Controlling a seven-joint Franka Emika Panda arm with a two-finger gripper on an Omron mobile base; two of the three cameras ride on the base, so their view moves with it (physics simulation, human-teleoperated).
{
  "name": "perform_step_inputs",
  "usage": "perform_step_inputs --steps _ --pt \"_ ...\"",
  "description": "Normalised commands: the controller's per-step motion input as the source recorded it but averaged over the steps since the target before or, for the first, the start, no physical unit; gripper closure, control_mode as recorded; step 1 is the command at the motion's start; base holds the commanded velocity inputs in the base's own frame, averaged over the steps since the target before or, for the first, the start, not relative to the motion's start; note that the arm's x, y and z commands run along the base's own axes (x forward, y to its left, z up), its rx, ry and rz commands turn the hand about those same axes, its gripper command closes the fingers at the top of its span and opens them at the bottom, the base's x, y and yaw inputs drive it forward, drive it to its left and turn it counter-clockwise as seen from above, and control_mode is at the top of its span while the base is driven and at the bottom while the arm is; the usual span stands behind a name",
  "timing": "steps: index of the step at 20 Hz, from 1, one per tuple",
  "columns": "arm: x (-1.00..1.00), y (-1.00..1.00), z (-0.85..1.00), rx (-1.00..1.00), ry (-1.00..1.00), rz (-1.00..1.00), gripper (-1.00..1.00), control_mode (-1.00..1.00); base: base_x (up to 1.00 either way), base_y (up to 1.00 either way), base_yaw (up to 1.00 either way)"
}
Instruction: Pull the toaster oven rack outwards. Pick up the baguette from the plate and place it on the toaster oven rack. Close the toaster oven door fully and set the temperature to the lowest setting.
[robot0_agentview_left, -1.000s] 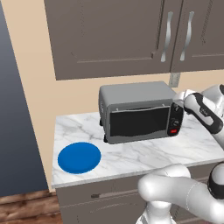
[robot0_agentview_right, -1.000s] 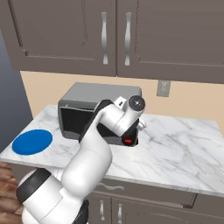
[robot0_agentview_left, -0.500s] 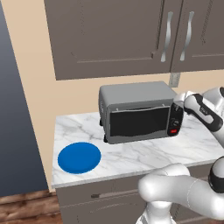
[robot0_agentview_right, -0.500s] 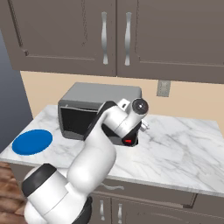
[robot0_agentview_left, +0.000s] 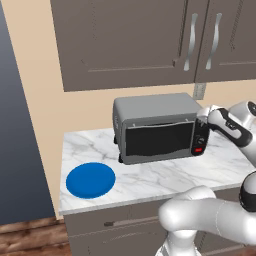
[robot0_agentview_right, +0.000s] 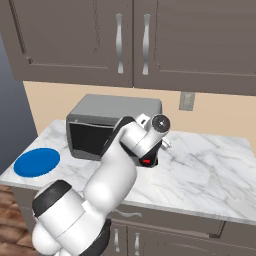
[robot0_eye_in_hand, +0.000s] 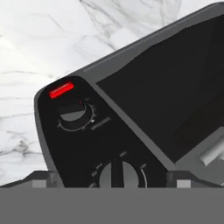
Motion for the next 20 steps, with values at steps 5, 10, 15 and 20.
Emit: perform_step_inputs --steps 5,10,15,20 --pt "0.17 0.00 -0.06 0.00 0.00 0.00 -1.00 -1.00 0.00 0.00 0.00" --pt "0.18 0.00 -0.09 0.00 0.00 0.00 -1.00 -1.00 0.00 0.00 0.00" --pt "0.19 0.00 -0.09 -0.01 0.00 0.00 -1.00 -1.00 0.00 0.00 0.00" --pt "0.22 0.00 -0.13 -0.03 -0.02 0.00 -1.00 -1.00 0.00 0.00 0.00"
